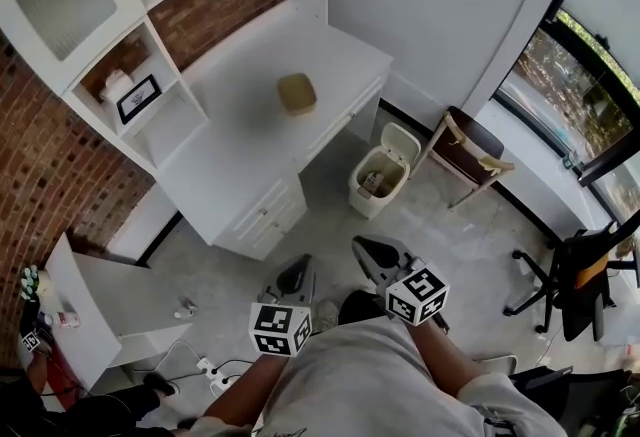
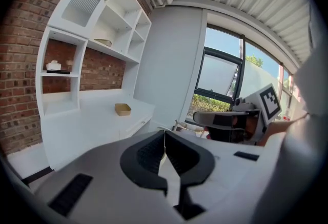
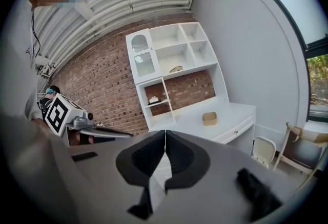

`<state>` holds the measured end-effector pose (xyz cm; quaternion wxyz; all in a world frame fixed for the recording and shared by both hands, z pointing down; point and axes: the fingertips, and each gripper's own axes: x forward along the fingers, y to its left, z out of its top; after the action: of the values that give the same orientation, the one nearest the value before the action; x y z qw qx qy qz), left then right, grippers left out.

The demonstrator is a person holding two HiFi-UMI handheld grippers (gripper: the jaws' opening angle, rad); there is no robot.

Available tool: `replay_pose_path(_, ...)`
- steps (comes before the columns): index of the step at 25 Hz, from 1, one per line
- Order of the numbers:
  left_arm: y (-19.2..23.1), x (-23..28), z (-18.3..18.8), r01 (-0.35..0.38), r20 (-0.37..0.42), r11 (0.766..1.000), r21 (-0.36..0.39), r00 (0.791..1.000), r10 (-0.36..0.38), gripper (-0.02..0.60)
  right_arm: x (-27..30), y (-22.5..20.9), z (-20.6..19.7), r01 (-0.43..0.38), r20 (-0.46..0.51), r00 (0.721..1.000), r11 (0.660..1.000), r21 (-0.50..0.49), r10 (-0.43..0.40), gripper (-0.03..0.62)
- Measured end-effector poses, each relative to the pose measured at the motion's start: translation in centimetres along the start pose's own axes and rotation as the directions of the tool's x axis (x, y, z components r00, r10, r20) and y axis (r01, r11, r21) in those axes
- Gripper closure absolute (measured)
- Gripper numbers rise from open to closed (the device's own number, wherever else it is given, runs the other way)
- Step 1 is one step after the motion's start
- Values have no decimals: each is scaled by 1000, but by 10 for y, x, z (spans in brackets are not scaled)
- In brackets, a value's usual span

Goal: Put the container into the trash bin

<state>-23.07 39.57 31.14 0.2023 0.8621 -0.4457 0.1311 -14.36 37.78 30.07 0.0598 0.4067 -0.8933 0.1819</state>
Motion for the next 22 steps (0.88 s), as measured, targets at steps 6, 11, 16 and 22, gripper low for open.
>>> replay_pose_path(6, 11, 14, 0, 4, -23, 1000, -8, 1000, -5, 565, 10, -11, -6, 11, -9, 1000, 1000, 26, -11, 566)
replay_pose_path(11, 28, 32, 11, 1, -11, 1000, -5, 1000, -1, 565, 32, -31, -3, 6, -16, 1000, 999, 40, -6, 566)
replay_pose_path(16, 44, 65, 28, 1, -11, 1000, 27, 1000, -1, 565, 61, -60, 10, -7, -26, 1000, 1000, 5, 7, 566)
replay_pose_path(22, 66, 108, 55, -9, -6, 999, 36, 1000, 10, 565, 94, -98, 30, -37, -47, 998, 999, -36, 36, 566)
